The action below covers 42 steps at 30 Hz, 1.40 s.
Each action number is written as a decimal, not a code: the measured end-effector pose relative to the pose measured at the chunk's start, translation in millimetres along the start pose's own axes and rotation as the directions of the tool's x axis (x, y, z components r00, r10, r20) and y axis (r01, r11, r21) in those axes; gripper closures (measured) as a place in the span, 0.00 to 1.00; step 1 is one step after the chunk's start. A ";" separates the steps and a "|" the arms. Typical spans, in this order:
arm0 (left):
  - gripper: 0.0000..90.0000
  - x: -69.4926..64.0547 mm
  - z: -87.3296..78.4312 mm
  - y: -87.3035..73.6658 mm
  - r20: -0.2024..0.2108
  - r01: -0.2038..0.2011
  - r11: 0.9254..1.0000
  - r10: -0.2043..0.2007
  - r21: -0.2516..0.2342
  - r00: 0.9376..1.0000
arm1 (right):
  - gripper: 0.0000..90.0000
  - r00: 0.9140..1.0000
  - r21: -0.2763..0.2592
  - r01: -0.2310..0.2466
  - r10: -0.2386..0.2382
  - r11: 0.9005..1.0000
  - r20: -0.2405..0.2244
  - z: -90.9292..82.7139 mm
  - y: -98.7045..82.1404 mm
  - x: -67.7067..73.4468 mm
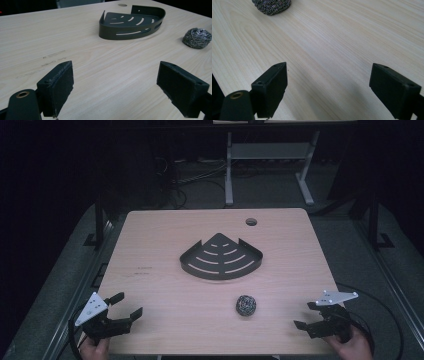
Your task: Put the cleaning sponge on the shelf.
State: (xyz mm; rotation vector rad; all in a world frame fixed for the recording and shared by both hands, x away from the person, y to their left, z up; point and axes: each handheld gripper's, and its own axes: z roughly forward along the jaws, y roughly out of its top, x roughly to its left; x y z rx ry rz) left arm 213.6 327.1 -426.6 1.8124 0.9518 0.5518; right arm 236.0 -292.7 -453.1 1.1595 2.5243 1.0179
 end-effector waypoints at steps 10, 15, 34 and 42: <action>0.15 -0.4 -3.4 -0.3 -0.001 0.000 1.000 -0.001 -0.012 1.000 | 0.16 0.999 0.022 0.047 -0.047 0.999 -0.003 5.7 7.3 10.9; 0.15 -1.8 -3.4 -0.6 0.004 -0.001 1.000 0.001 -0.011 1.000 | 0.16 0.998 0.008 0.059 -0.059 0.998 -0.005 4.8 12.0 15.8; 0.15 -3.0 -4.0 -0.4 0.000 -0.011 1.000 0.011 -0.011 1.000 | 0.16 0.993 0.038 0.117 -0.115 0.992 -0.036 17.4 22.2 30.4; 0.15 -3.5 -2.9 -0.2 0.003 -0.009 1.000 0.009 -0.012 1.000 | 0.16 0.990 0.054 0.134 -0.131 0.989 -0.051 24.3 27.4 37.0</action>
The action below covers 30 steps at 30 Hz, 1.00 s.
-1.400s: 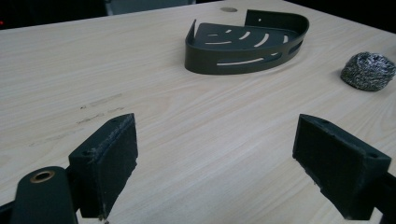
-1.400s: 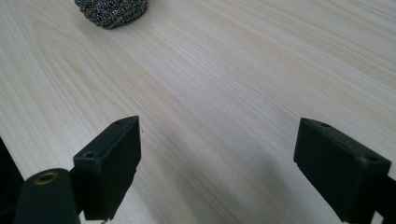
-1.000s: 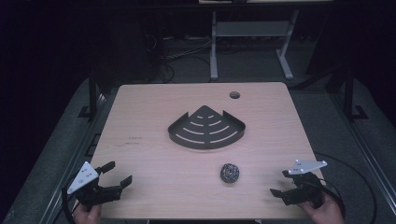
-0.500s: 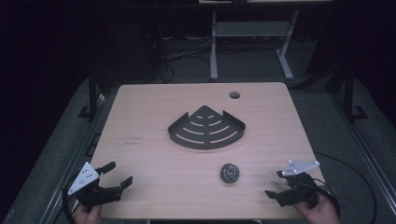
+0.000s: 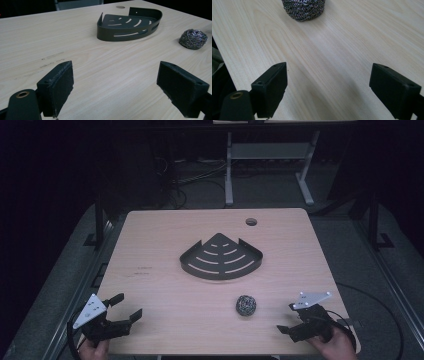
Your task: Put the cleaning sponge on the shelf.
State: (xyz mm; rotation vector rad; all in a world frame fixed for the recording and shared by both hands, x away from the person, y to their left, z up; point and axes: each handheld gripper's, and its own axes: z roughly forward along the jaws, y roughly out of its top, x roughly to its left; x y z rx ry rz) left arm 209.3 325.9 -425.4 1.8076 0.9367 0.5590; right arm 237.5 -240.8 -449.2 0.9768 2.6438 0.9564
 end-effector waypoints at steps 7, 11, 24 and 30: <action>0.15 0.0 -0.2 -0.2 0.001 0.003 1.000 -0.003 -0.001 1.000 | 0.16 1.000 -0.001 0.008 -0.008 1.000 -0.006 1.3 3.2 2.0; 0.15 -0.6 -0.6 -0.2 0.002 -0.001 1.000 0.001 -0.002 1.000 | 0.16 1.000 0.006 0.027 -0.027 1.000 -0.009 3.2 7.9 4.9; 0.15 -0.7 -1.5 -0.2 0.001 -0.004 1.000 0.004 -0.005 1.000 | 0.16 0.997 0.024 0.059 -0.058 0.998 -0.045 9.9 27.2 9.5; 0.15 -0.9 -0.9 -0.1 0.008 0.001 1.000 -0.001 -0.008 1.000 | 0.16 0.995 0.046 0.080 -0.077 0.996 -0.060 18.8 40.8 12.6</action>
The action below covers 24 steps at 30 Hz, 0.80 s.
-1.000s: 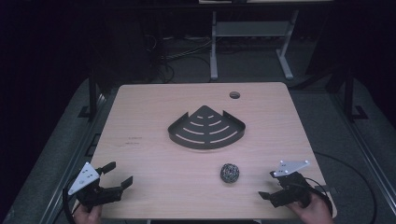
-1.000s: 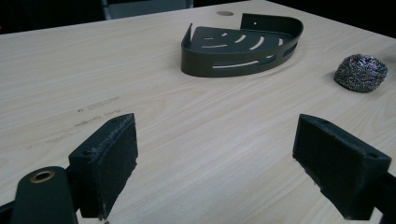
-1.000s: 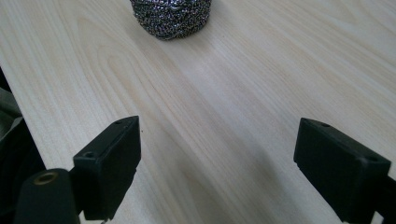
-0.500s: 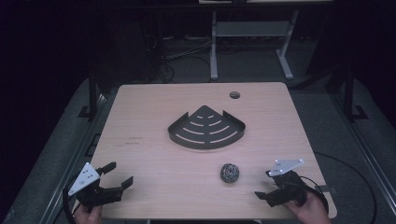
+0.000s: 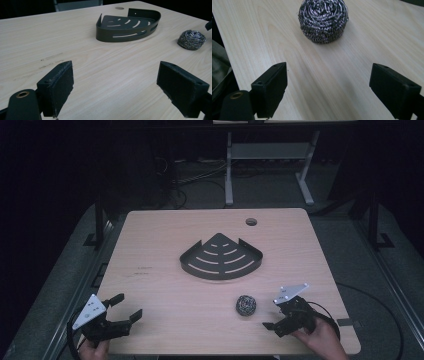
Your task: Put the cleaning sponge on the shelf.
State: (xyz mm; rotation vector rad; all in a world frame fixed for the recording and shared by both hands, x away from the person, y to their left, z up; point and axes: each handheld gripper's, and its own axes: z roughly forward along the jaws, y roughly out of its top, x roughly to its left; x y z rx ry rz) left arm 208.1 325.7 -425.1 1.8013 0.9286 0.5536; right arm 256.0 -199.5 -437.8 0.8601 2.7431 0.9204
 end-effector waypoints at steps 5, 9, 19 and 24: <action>0.15 -1.4 1.3 0.6 0.015 0.003 1.000 -0.003 -0.009 1.000 | 0.16 1.000 0.012 0.014 -0.014 1.000 -0.010 7.3 11.2 1.3; 0.15 -2.3 1.5 0.7 0.013 -0.008 1.000 0.008 -0.003 1.000 | 0.16 0.999 0.021 0.030 -0.030 0.999 -0.011 11.4 19.9 1.2; 0.15 -0.8 0.6 0.2 0.008 0.001 1.000 -0.001 -0.005 1.000 | 0.16 0.996 0.067 0.090 -0.089 0.994 -0.025 20.2 44.6 2.3; 0.15 -0.4 -0.2 0.2 0.006 -0.002 1.000 0.002 -0.008 1.000 | 0.16 0.995 0.084 0.098 -0.096 0.992 -0.028 25.7 53.5 2.4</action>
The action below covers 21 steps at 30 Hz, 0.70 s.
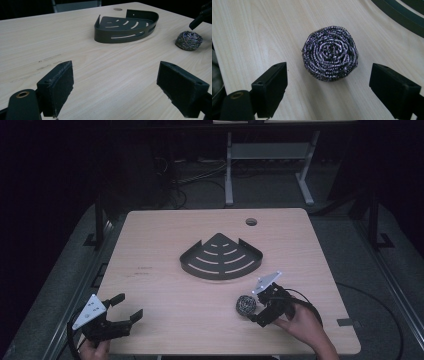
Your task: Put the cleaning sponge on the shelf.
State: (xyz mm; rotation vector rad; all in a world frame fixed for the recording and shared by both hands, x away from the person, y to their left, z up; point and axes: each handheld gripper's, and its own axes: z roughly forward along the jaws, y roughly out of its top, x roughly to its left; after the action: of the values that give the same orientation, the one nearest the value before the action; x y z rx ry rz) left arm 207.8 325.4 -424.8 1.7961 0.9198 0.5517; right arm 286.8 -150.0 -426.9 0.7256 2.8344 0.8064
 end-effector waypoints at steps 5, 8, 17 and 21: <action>0.15 0.8 0.1 -0.4 -0.001 0.006 1.000 -0.006 0.003 1.000 | 0.16 1.000 0.019 0.010 -0.010 1.000 -0.003 6.1 6.7 -0.2; 0.15 1.7 -0.6 -0.3 -0.004 0.004 1.000 -0.004 -0.001 1.000 | 0.16 1.000 0.025 0.011 -0.011 1.000 -0.001 8.9 10.2 -1.4; 0.15 2.2 -1.1 -0.3 -0.002 0.006 1.000 -0.006 0.000 1.000 | 0.16 1.000 0.062 0.023 -0.022 0.998 -0.011 18.9 17.5 -2.1; 0.15 1.8 -0.8 -0.2 -0.001 0.004 1.000 -0.004 -0.002 1.000 | 0.17 1.000 0.077 0.029 -0.029 0.997 -0.009 22.8 20.5 -2.9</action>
State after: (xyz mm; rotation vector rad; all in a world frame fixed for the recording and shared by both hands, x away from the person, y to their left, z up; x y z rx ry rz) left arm 208.3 327.3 -424.7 1.7914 0.9234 0.5508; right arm 303.1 -125.4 -435.8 0.6905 2.8906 0.7002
